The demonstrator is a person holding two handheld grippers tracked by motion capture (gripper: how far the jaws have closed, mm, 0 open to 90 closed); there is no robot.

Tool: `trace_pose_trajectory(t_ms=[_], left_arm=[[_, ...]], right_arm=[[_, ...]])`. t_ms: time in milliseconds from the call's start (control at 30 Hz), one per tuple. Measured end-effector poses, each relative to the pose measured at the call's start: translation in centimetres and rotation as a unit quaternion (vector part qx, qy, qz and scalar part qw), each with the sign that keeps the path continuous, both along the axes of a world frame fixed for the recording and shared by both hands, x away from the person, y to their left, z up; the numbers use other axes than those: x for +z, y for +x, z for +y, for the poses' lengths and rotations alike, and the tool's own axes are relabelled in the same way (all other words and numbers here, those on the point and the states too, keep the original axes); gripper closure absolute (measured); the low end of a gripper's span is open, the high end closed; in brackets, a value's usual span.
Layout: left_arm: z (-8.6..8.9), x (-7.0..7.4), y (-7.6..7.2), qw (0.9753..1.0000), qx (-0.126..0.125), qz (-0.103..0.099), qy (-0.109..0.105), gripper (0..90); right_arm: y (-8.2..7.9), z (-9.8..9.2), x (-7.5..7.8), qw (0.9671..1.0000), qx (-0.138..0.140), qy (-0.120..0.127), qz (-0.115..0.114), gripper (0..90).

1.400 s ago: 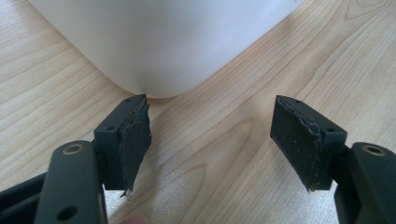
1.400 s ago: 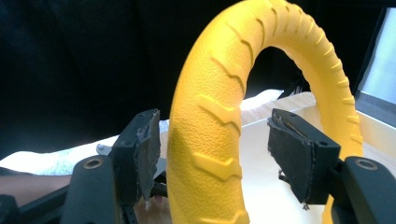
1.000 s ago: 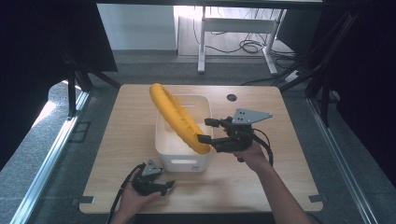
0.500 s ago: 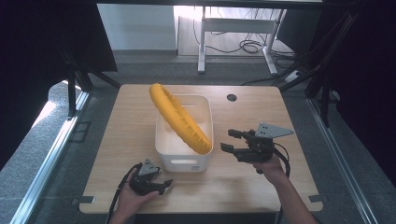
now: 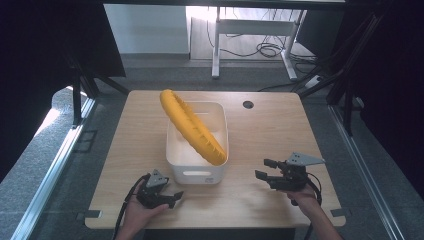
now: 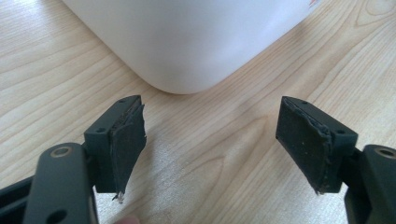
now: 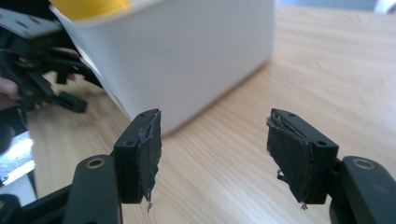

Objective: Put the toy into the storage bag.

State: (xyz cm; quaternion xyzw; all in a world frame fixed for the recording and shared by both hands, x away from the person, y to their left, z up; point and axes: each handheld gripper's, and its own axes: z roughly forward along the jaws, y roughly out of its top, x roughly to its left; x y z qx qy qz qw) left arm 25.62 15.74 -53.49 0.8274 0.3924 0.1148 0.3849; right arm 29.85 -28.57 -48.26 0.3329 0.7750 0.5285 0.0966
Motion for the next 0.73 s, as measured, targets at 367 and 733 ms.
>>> trace_pose_trajectory(t_ms=[367, 733], left_arm=[[0.0, 0.0, 0.1, 1.0, -0.005, -0.001, -0.001, 23.0], [0.0, 0.0, 0.1, 1.0, -0.007, 0.001, 0.001, 23.1]], right_arm=[[0.4, 0.1, -2.0, 0.9989, -0.025, -0.037, 0.013, 35.6], [0.5, 0.4, -2.3, 0.9982, -0.025, -0.053, 0.012, 34.9]])
